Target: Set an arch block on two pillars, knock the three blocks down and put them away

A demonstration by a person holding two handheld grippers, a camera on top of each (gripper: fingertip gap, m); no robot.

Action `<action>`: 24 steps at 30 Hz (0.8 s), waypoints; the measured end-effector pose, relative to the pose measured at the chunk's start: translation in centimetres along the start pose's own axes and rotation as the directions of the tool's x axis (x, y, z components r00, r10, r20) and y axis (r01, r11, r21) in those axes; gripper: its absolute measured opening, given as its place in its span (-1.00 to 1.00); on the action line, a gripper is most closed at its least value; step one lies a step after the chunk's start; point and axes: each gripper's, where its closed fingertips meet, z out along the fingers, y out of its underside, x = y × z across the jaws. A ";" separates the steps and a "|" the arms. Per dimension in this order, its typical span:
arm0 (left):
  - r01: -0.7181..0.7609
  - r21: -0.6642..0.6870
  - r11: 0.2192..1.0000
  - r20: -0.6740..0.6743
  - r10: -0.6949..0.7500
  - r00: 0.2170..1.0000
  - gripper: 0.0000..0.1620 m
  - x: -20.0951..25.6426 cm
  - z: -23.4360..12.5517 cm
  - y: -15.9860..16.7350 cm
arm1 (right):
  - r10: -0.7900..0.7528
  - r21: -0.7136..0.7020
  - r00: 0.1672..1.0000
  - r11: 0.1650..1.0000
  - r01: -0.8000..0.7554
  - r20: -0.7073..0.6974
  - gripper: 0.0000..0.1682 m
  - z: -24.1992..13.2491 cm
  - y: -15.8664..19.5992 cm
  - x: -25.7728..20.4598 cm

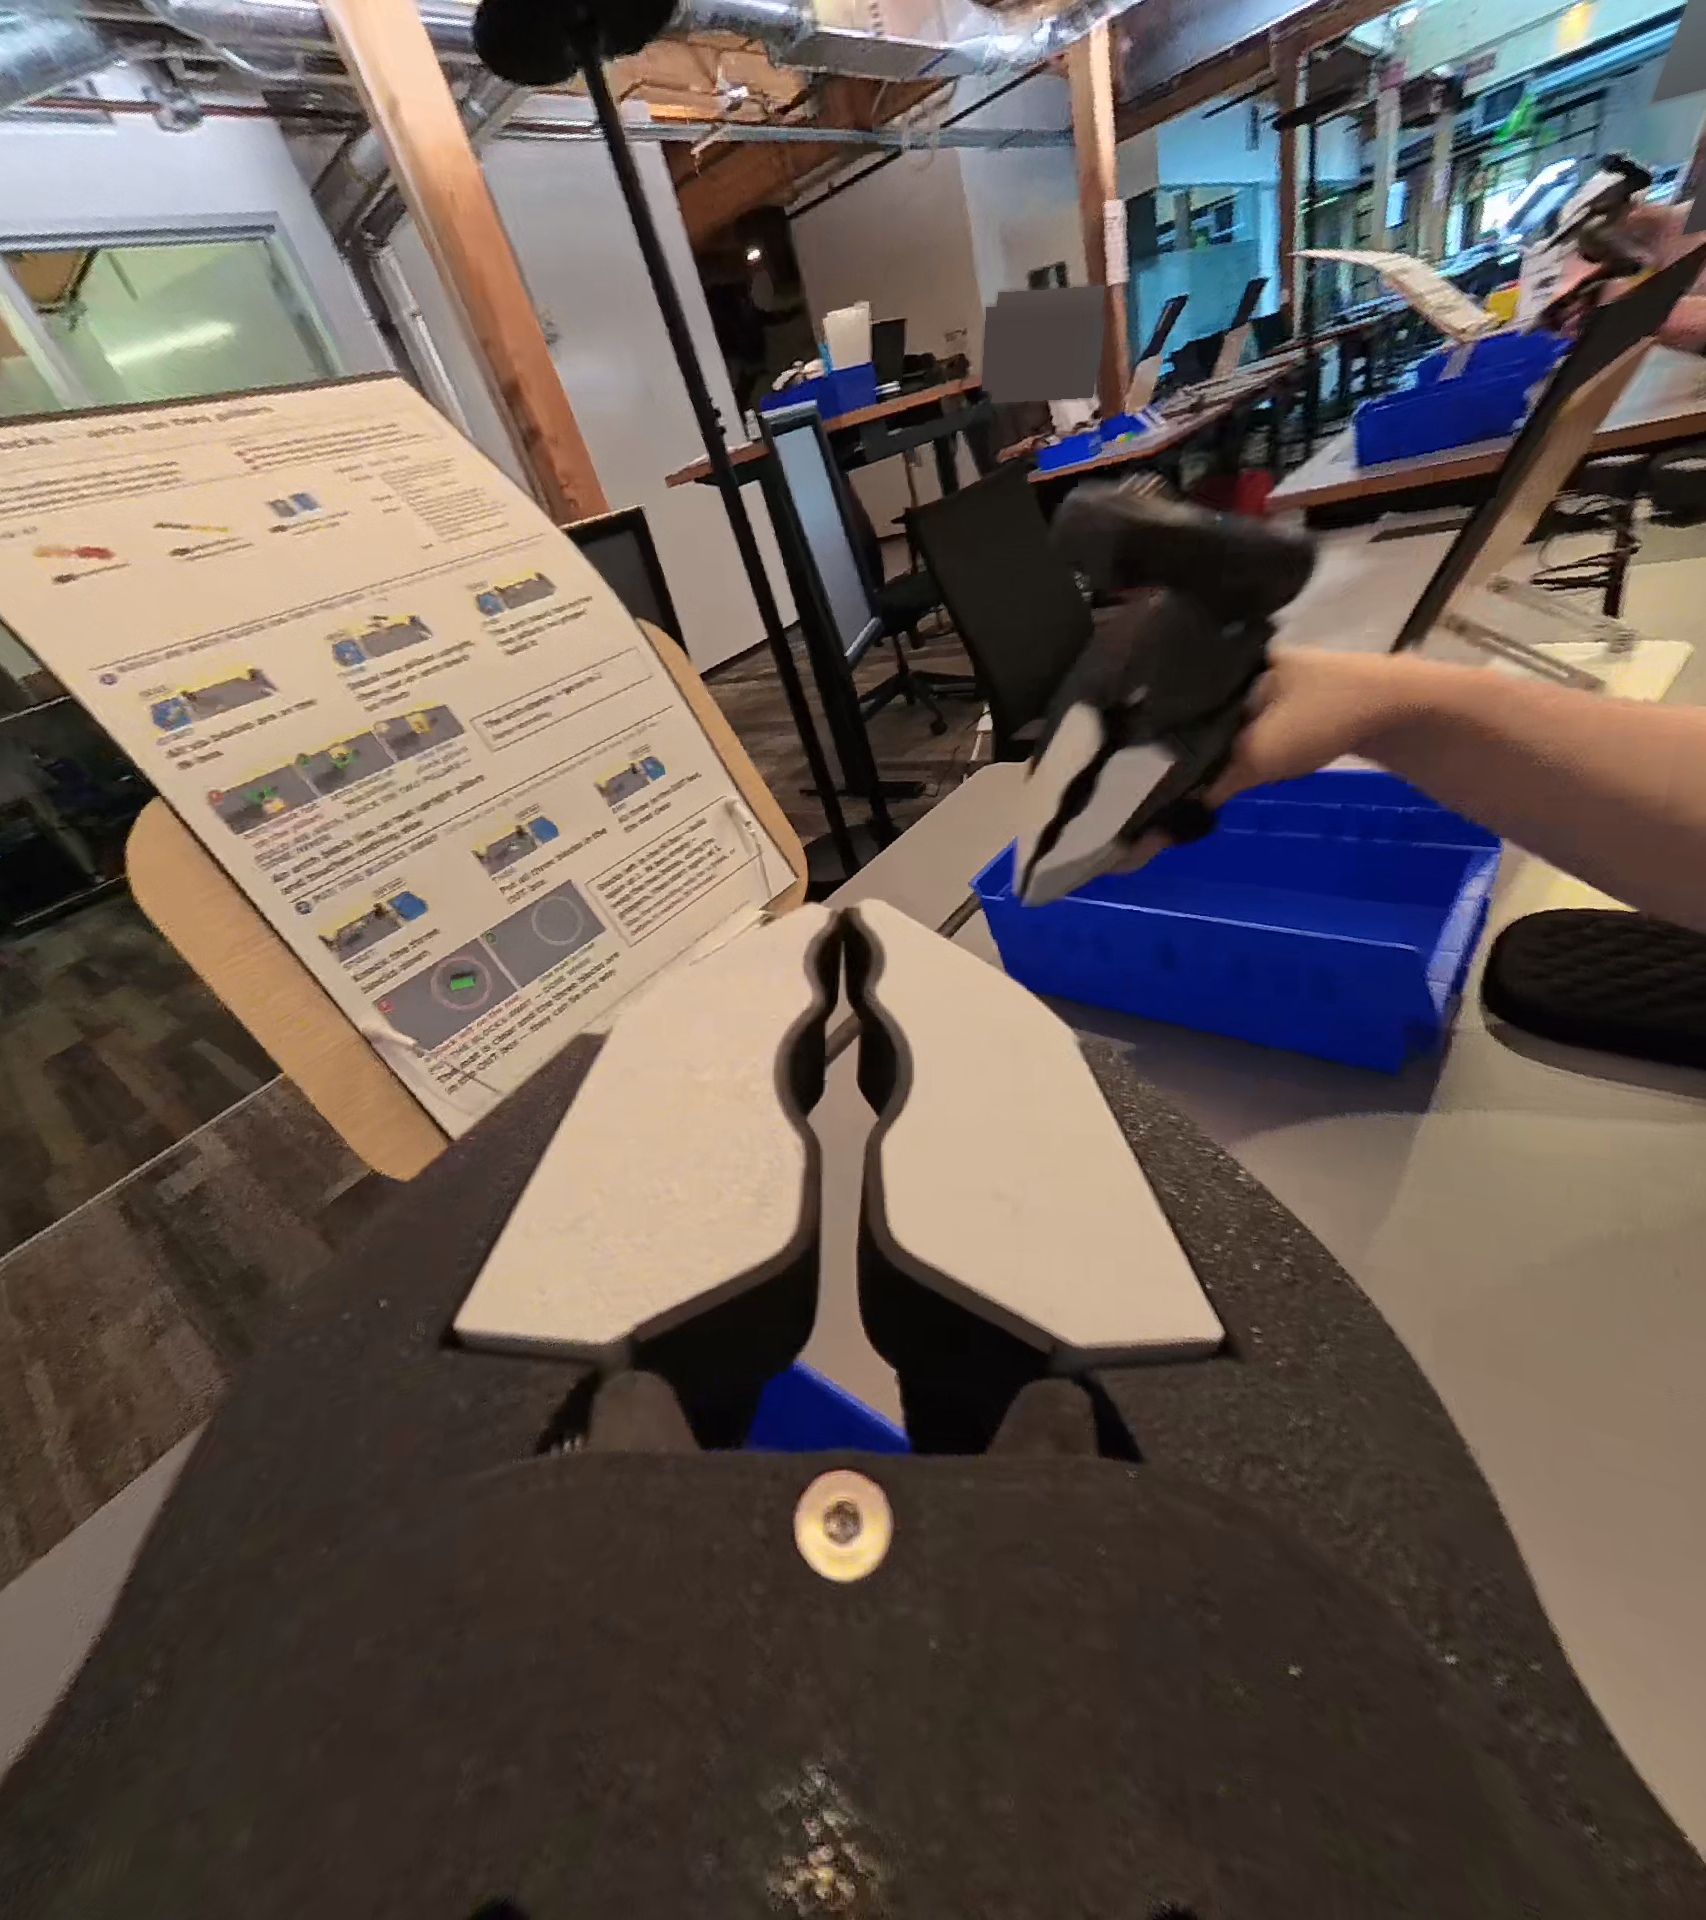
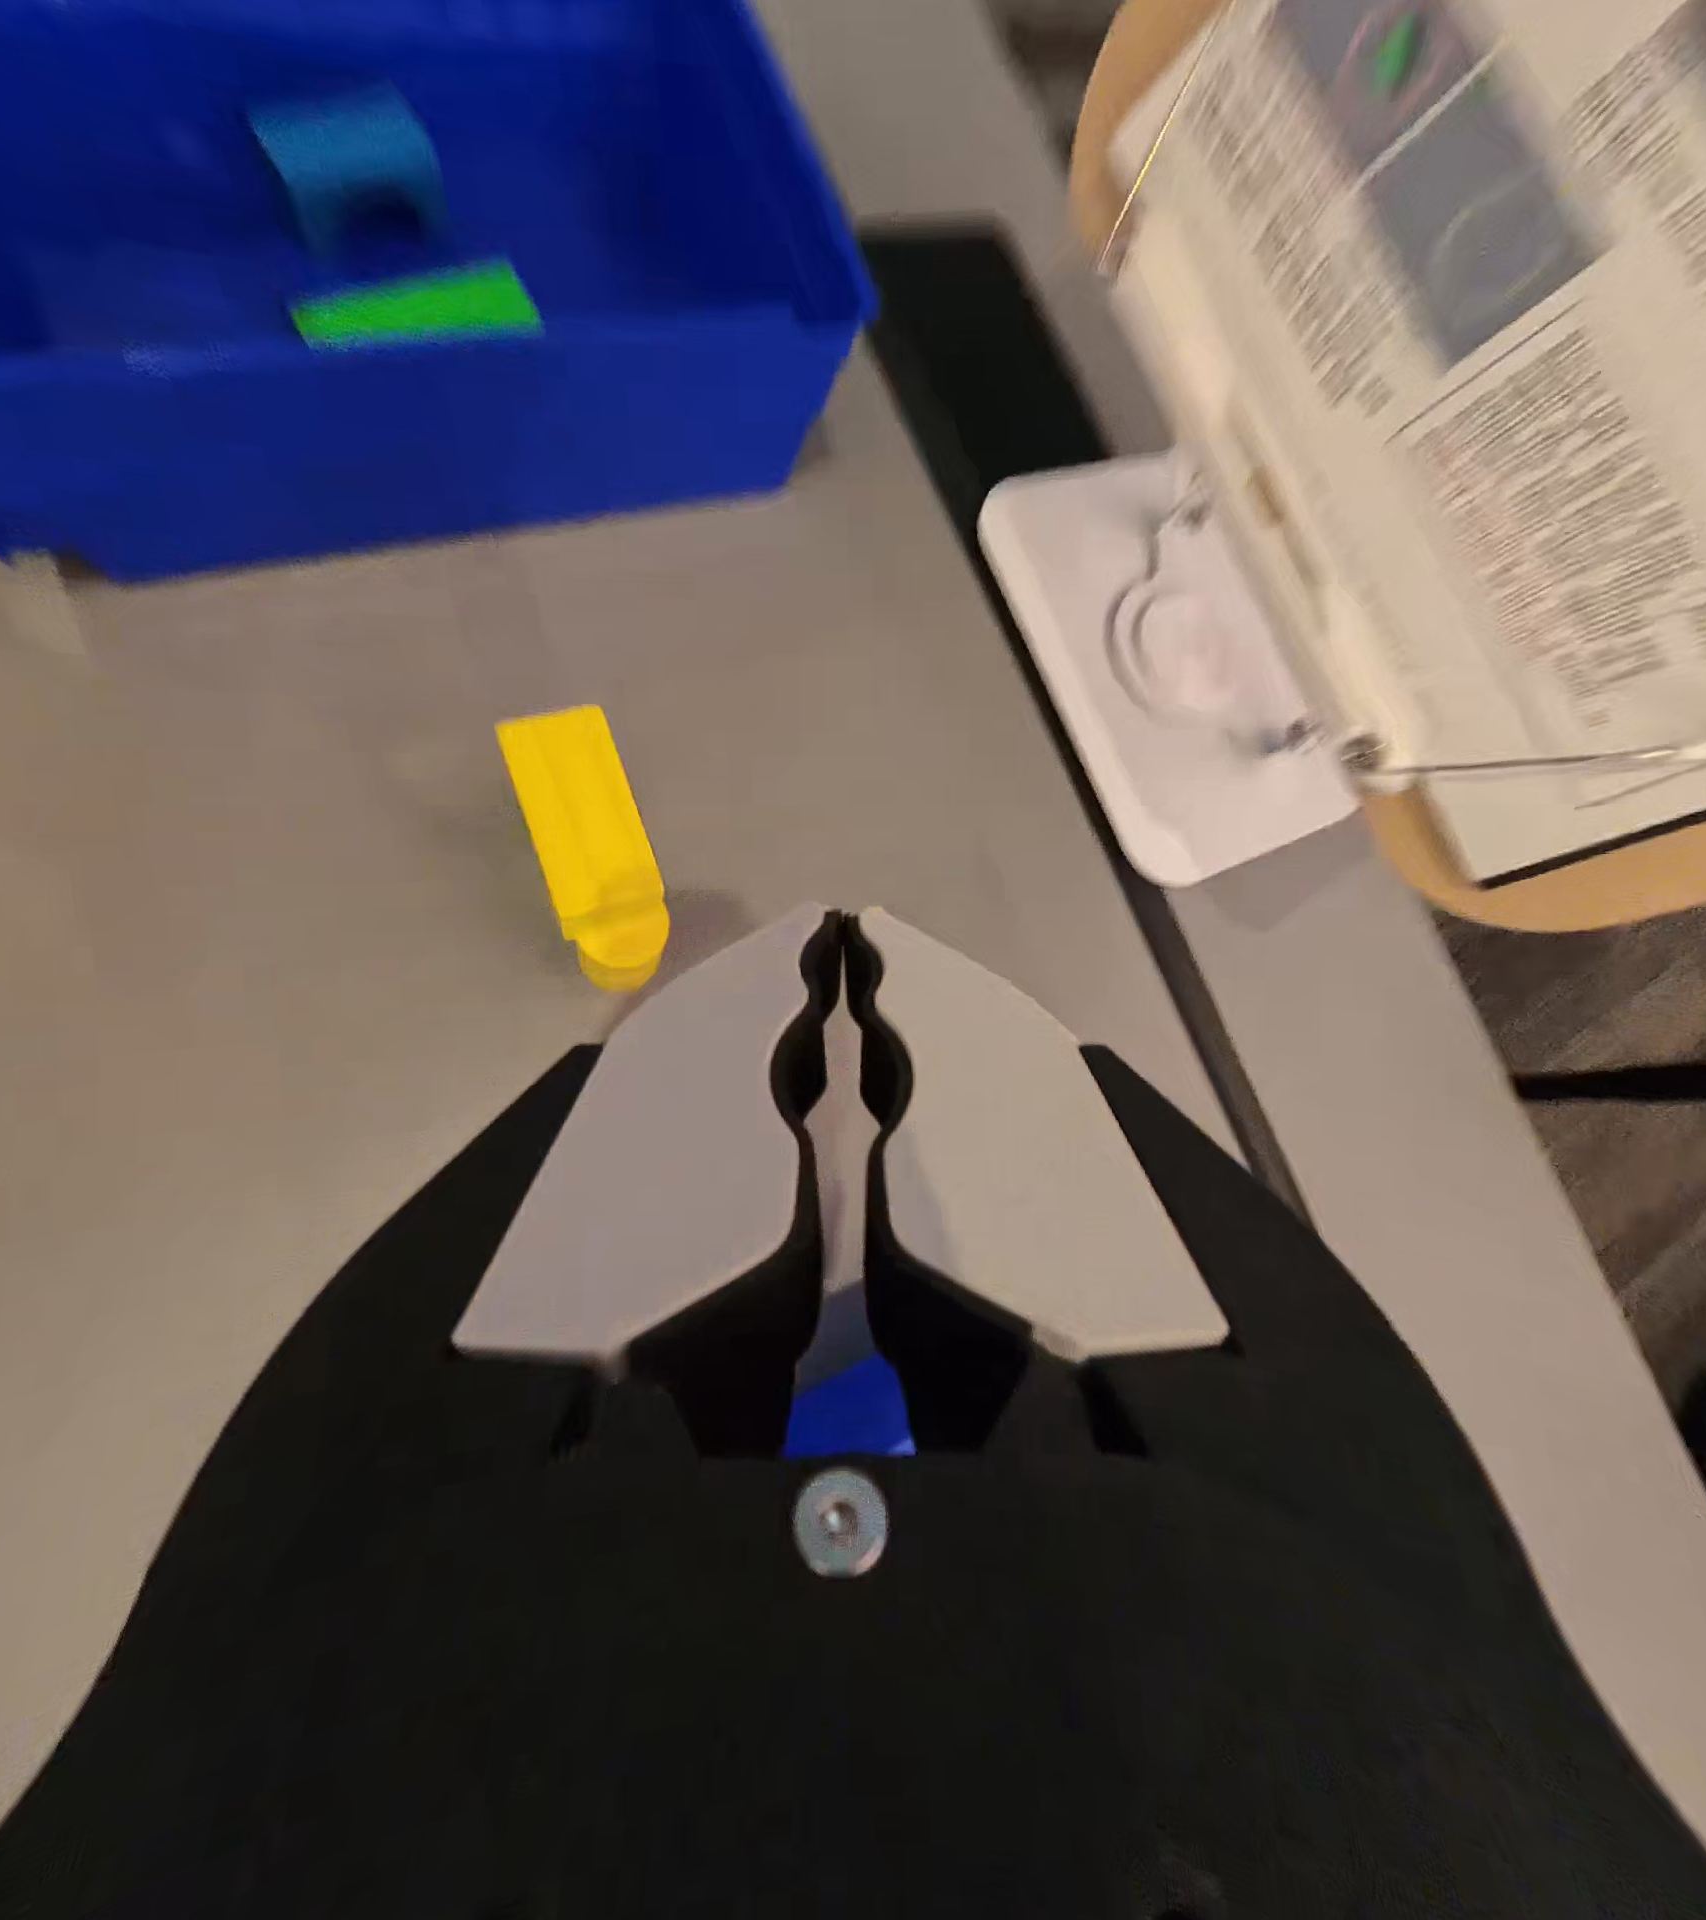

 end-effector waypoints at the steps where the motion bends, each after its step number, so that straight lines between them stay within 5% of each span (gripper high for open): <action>1: 0.005 0.003 1.000 -0.006 -0.005 1.000 -1.00 0.1 -0.2 -0.1 | 0.012 -0.062 1.000 0.998 -0.010 0.024 -0.99 1.7 0.7 0.1; 7: -0.011 0.012 1.000 0.030 0.010 0.999 -1.00 -0.5 -1.0 -0.6 | 0.064 -0.338 0.995 0.940 -0.036 0.073 -0.99 7.1 4.1 0.4; 24: 0.004 0.029 1.000 0.028 -0.005 1.000 -1.00 -1.2 -2.7 -1.2 | 0.086 -0.505 0.992 0.863 -0.029 0.090 -0.99 10.3 6.5 0.0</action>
